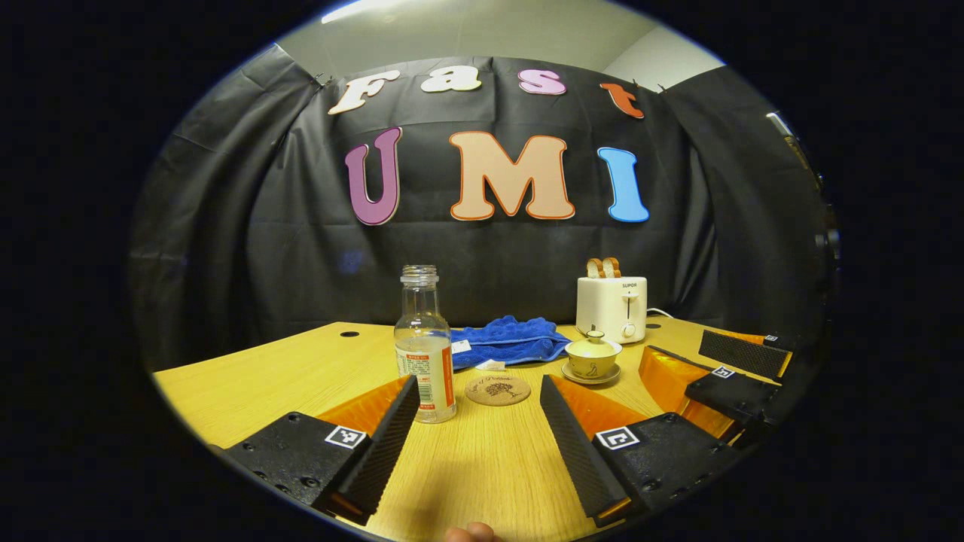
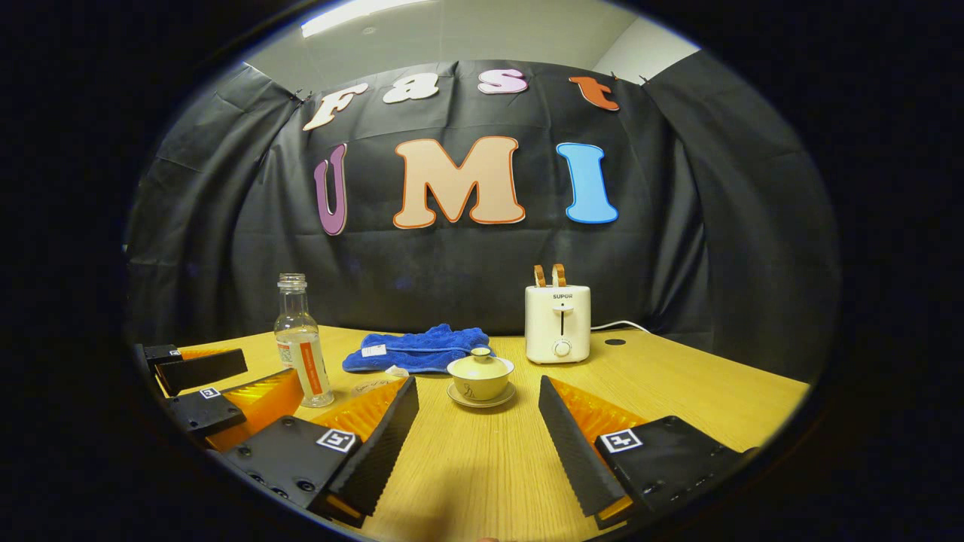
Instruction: Open the teacup lid with one hand, grasp the water bottle and pour water into the teacup with the other hand; after pouring, place the water bottle on the coaster and then close the teacup lid.
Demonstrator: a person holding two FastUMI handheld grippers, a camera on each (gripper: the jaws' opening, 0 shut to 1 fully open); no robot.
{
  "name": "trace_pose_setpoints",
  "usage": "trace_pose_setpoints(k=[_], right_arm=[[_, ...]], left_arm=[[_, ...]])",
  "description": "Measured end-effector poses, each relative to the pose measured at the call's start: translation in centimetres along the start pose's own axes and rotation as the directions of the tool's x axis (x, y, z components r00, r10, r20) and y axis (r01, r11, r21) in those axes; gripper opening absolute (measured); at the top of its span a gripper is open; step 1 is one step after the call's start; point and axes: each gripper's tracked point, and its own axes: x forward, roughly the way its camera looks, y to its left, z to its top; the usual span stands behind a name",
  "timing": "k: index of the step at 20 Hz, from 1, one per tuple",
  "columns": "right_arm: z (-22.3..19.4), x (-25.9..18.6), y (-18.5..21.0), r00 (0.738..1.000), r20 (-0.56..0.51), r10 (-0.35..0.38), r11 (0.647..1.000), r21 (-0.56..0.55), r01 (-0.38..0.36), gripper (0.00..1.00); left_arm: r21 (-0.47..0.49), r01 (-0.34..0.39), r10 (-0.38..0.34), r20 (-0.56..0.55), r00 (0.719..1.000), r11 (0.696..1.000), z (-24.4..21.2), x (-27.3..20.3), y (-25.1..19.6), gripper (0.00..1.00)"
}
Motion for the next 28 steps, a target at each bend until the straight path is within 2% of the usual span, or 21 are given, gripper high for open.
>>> trace_pose_setpoints(k=[9,12,15,16,20,23,24,25,26,27,28], right_arm=[[0.2,0.4,-0.1,1.0,0.0,-0.001,1.0,0.001,0.001,0.97],[0.0,1.5,-0.1,1.0,-0.001,0.007,1.0,0.001,-0.007,1.0],[0.0,4.5,-0.2,1.0,-0.006,0.007,1.0,0.0,-0.007,0.97],[-0.1,6.0,-0.5,1.0,-0.004,0.001,1.0,0.0,-0.001,1.0],[-0.5,12.0,-0.9,1.0,-0.012,-0.017,1.0,0.001,0.017,0.97],[-0.8,15.6,0.1,1.0,-0.018,0.013,1.0,0.001,-0.013,1.0],[-0.8,16.7,0.3,1.0,-0.021,0.018,1.0,-0.001,-0.018,0.96],[-1.0,17.2,0.5,0.999,-0.029,0.023,1.0,-0.002,-0.023,1.0],[-1.3,18.1,0.7,0.999,-0.042,0.033,0.999,-0.005,-0.034,0.96],[-1.4,18.5,1.1,0.997,-0.044,0.057,0.998,-0.003,-0.057,1.0],[-1.5,19.1,1.2,0.997,-0.055,0.056,0.998,-0.005,-0.056,0.96]], left_arm=[[0.0,0.0,0.0,0.001,1.0,1.0,0.1,-0.1,0.1,0.94],[-0.002,0.0,0.0,-0.001,1.0,1.0,0.0,0.0,0.0,0.94],[-0.001,0.007,-0.007,0.001,1.0,1.0,0.1,0.0,-0.1,0.94],[-0.001,0.007,-0.007,0.0,1.0,1.0,0.0,0.0,0.0,0.94],[-0.002,0.007,-0.007,0.0,1.0,1.0,0.0,0.0,-0.1,0.94],[-0.001,0.007,-0.007,-0.001,1.0,1.0,0.1,0.0,-0.1,0.94],[-0.001,0.007,-0.007,-0.001,1.0,1.0,-0.1,0.0,-0.1,0.94],[-0.001,0.008,-0.008,-0.001,1.0,1.0,0.0,0.0,-0.1,0.94],[-0.001,0.008,-0.008,-0.001,1.0,1.0,0.1,0.0,-0.1,0.94],[-0.002,0.008,-0.008,-0.001,1.0,1.0,0.0,0.0,-0.1,0.94],[-0.001,0.008,-0.008,-0.001,1.0,1.0,0.0,0.0,-0.1,0.94]])
